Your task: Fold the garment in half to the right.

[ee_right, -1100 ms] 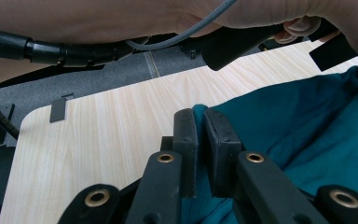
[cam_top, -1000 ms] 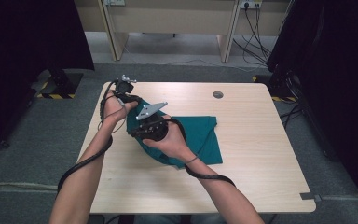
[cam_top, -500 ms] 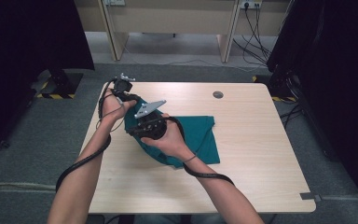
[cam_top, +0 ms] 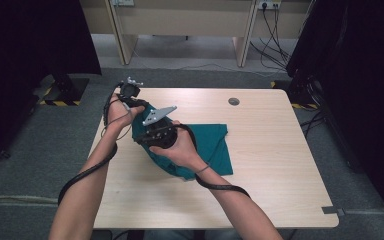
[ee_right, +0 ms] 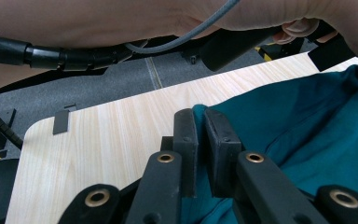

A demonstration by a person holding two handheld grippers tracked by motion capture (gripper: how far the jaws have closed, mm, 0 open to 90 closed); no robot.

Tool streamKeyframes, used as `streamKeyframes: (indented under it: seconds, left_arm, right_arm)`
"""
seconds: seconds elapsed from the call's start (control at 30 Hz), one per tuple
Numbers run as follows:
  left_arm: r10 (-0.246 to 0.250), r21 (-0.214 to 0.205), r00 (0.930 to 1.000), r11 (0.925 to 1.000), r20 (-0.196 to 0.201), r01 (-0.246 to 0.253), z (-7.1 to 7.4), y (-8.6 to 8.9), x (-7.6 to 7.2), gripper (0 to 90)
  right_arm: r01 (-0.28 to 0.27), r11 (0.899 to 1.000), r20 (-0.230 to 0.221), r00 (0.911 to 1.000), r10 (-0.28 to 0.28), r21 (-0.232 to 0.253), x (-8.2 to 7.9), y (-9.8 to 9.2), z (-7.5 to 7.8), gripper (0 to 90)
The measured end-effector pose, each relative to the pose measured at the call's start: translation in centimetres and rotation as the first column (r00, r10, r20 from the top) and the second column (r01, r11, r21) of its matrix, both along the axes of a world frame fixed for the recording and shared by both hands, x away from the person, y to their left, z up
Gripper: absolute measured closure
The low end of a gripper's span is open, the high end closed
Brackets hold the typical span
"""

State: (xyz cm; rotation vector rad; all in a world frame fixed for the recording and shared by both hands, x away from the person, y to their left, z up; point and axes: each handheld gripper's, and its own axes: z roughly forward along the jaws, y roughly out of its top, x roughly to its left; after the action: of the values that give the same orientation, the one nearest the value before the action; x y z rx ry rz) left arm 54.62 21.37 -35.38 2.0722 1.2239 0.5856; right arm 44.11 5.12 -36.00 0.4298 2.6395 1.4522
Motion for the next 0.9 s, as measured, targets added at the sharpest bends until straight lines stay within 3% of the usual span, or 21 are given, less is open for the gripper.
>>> streamKeyframes:
  seconds: [0.9]
  left_arm:
    - [0.005,0.012,0.9999,0.9999,0.01,-0.005,0.9,0.44,-0.17,78.0]
  right_arm:
    - [0.004,1.0,0.001,1.0,-0.004,0.02,-0.07,0.25,0.76,84.4]
